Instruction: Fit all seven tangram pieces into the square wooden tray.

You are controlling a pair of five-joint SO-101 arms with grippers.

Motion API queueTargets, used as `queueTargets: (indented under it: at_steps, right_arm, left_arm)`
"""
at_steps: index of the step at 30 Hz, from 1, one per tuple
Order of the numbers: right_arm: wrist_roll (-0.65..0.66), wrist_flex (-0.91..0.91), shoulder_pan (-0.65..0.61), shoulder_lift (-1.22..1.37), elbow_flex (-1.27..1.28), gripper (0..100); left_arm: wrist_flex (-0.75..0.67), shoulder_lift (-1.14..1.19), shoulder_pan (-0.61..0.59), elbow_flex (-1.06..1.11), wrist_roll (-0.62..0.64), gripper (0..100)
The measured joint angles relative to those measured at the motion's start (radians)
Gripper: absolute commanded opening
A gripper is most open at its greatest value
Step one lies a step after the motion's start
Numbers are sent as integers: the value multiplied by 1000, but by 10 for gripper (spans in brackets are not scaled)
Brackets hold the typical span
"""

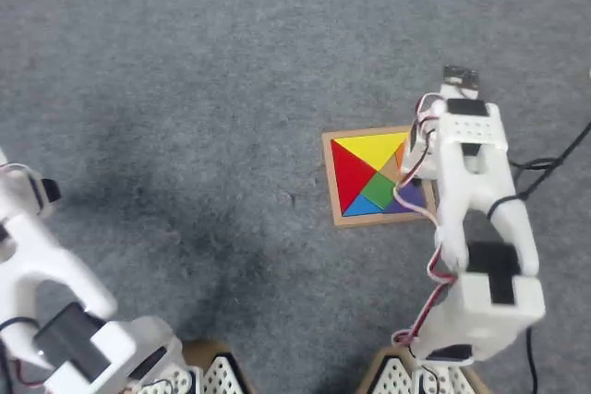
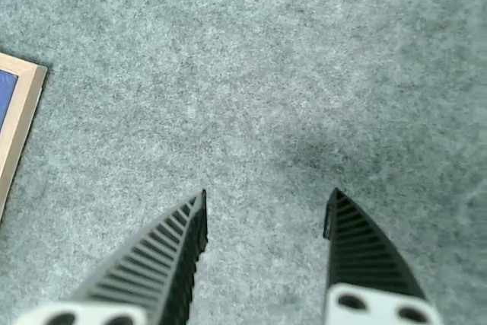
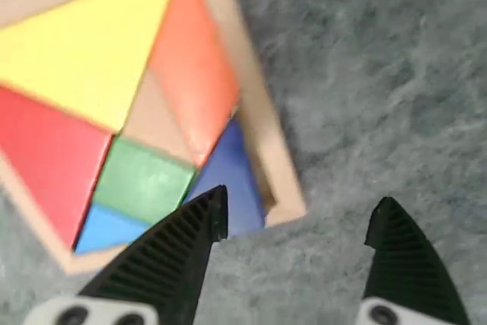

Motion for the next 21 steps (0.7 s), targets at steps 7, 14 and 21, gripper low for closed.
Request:
queueTargets:
  at_steps: [7,14,21]
  right_arm:
    - [29,-41,-87,-130,210,296]
    - [43,-103,-86,-101,242,294]
    - [60,-107,-55,-14,207,293]
  left_arm:
    - [0,0,0,0,0,246]
    - [0,0,0,0,0,246]
    - [0,0,0,0,0,246]
